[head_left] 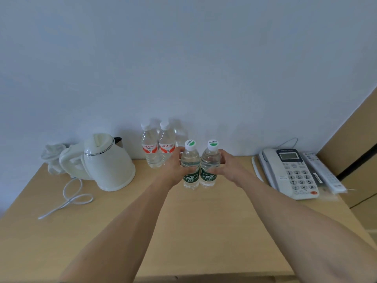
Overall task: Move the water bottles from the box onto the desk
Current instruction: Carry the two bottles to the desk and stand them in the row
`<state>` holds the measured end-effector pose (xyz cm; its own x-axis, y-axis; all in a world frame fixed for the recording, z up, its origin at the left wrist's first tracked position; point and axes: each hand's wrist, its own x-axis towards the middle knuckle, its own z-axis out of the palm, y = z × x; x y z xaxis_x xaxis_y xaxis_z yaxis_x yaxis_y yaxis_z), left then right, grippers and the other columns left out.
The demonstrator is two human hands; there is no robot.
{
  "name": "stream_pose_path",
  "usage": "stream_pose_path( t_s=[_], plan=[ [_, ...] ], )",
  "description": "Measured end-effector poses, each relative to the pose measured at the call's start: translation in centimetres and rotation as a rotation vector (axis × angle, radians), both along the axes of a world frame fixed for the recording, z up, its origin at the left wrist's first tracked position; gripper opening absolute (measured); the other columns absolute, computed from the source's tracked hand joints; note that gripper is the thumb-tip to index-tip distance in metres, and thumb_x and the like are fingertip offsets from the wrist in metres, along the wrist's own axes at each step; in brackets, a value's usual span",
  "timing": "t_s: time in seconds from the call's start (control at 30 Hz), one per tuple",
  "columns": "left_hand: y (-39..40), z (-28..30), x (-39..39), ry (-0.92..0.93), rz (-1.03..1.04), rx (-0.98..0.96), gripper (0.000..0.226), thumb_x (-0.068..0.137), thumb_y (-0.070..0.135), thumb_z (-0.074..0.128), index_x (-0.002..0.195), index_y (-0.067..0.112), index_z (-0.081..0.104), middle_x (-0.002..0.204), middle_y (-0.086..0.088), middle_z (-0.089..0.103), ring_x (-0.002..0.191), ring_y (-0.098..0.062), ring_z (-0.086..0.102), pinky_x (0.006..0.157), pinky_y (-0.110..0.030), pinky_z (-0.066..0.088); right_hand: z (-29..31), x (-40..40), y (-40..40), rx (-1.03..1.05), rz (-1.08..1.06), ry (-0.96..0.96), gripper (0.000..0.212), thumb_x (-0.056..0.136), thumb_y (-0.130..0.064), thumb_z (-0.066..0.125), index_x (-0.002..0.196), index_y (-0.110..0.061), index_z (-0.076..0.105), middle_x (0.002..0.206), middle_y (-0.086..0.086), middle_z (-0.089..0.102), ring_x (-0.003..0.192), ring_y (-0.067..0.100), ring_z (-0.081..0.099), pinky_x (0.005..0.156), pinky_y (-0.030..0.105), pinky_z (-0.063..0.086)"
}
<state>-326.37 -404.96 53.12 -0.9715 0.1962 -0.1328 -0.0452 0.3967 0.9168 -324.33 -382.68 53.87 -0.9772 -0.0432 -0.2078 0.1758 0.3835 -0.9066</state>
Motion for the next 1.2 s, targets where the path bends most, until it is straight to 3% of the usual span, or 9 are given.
stream_pose_path(
  t_s=[0.13,0.27,0.4,0.5,0.6,0.8,0.9,1.03,1.2],
  plan=[
    [0.2,0.2,0.3,0.031,-0.009,-0.061,0.069,0.075,0.022,0.087,0.125,0.036,0.043,0.106,0.019,0.060,0.096,-0.004,0.061,0.082,-0.027,0.047,0.4,-0.2,0.0,0.056,0.025,-0.013,0.060,0.073,-0.008,0.085,0.121,-0.027,0.055,0.119,-0.005,0.068,0.115,0.013,0.061,0.104,0.045,0.049],
    [-0.4,1.4,1.0,0.130,-0.038,-0.173,0.073,0.075,0.026,0.088,0.135,0.030,0.047,0.119,0.013,0.058,0.110,-0.012,0.059,0.086,-0.027,0.046,1.2,0.1,-0.3,0.122,0.013,0.012,0.065,0.072,-0.021,0.088,0.127,-0.026,0.054,0.123,-0.008,0.063,0.116,0.013,0.058,0.101,0.041,0.049],
    [-1.0,4.1,1.4,0.412,-0.004,-0.372,0.086,0.074,0.033,0.087,0.146,0.034,0.041,0.127,0.009,0.057,0.110,-0.012,0.059,0.088,-0.031,0.050,2.7,0.3,-0.8,0.263,-0.045,0.214,0.063,0.071,-0.029,0.088,0.126,-0.024,0.057,0.116,-0.007,0.063,0.106,0.013,0.059,0.089,0.033,0.049],
    [-0.8,5.4,1.5,0.616,-0.064,-0.558,0.077,0.076,0.038,0.085,0.143,0.031,0.047,0.129,0.007,0.060,0.105,-0.018,0.064,0.087,-0.032,0.049,3.4,0.4,-1.1,0.318,-0.045,0.271,0.058,0.071,-0.028,0.088,0.121,-0.022,0.059,0.111,-0.003,0.066,0.103,0.016,0.061,0.089,0.036,0.051],
    [0.0,5.4,1.6,0.706,-0.109,-0.698,0.070,0.077,0.040,0.084,0.138,0.025,0.051,0.121,0.005,0.063,0.099,-0.026,0.065,0.088,-0.037,0.049,3.4,0.4,-1.2,0.356,-0.049,0.279,0.054,0.070,-0.028,0.088,0.117,-0.023,0.060,0.109,-0.003,0.067,0.101,0.016,0.062,0.087,0.034,0.050],
    [0.7,5.1,0.9,0.718,-0.093,-0.668,0.065,0.076,0.026,0.087,0.130,0.020,0.050,0.112,-0.002,0.063,0.090,-0.027,0.066,0.067,-0.038,0.054,3.3,0.4,-1.1,0.380,-0.038,0.293,0.054,0.071,-0.029,0.088,0.117,-0.021,0.060,0.109,-0.003,0.067,0.101,0.018,0.062,0.089,0.037,0.051],
    [0.8,5.2,0.0,0.720,-0.097,-0.656,0.066,0.075,0.024,0.088,0.129,0.019,0.050,0.111,-0.003,0.064,0.090,-0.026,0.065,0.070,-0.039,0.055,3.3,0.4,-1.1,0.376,-0.038,0.309,0.054,0.071,-0.027,0.088,0.116,-0.019,0.061,0.109,-0.001,0.068,0.100,0.019,0.062,0.088,0.037,0.050],
    [0.7,5.6,-2.7,0.845,-0.059,-0.858,0.069,0.065,0.037,0.092,0.122,0.021,0.056,0.101,0.004,0.070,0.099,-0.025,0.060,0.091,-0.035,0.038,3.2,0.4,-1.1,0.360,-0.036,0.316,0.054,0.071,-0.025,0.088,0.118,-0.019,0.061,0.109,-0.002,0.067,0.100,0.019,0.062,0.087,0.034,0.049],
    [0.6,5.9,-5.8,0.875,-0.047,-0.968,0.067,0.063,0.038,0.091,0.118,0.023,0.055,0.093,0.005,0.071,0.103,-0.025,0.054,0.088,-0.037,0.024,2.9,0.5,-1.1,0.354,-0.052,0.311,0.059,0.072,-0.027,0.087,0.123,-0.024,0.059,0.113,-0.004,0.067,0.102,0.014,0.058,0.083,0.027,0.042]
  ],
)
